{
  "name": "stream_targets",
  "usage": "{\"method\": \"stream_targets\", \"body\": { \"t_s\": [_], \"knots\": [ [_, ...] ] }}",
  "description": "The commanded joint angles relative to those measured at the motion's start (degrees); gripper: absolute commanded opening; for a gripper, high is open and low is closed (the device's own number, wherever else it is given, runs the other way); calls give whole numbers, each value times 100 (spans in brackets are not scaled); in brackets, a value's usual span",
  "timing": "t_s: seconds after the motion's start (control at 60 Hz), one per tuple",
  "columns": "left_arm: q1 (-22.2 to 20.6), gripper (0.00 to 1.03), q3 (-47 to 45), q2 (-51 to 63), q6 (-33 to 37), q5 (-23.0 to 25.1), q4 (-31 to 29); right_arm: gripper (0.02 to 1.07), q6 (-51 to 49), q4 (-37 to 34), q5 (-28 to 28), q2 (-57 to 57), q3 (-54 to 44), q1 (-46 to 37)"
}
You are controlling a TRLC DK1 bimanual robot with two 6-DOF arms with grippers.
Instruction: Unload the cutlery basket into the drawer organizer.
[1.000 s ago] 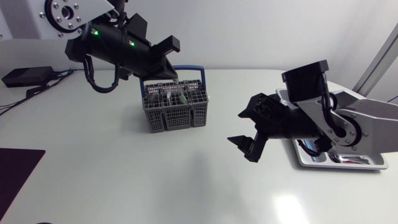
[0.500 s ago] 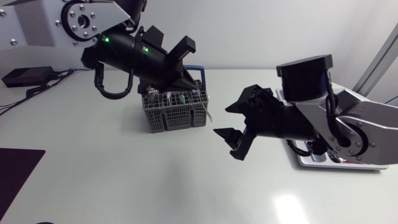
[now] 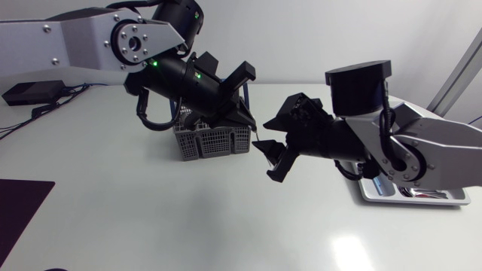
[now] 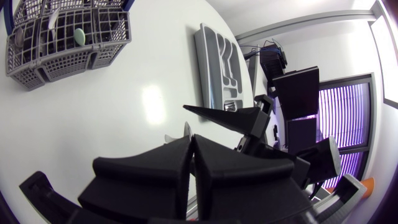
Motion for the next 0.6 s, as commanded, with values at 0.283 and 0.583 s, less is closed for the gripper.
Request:
{"method": "stream_targets", "body": {
  "t_s": [0.283,0.583],
  "knots": [
    [-40,3,126,86,-133,181,-44,26,158,63,-43,355,214,40],
    [-49,3,100,42,-142,207,-97,8,290,1,-148,434,293,40]
  ]
}}
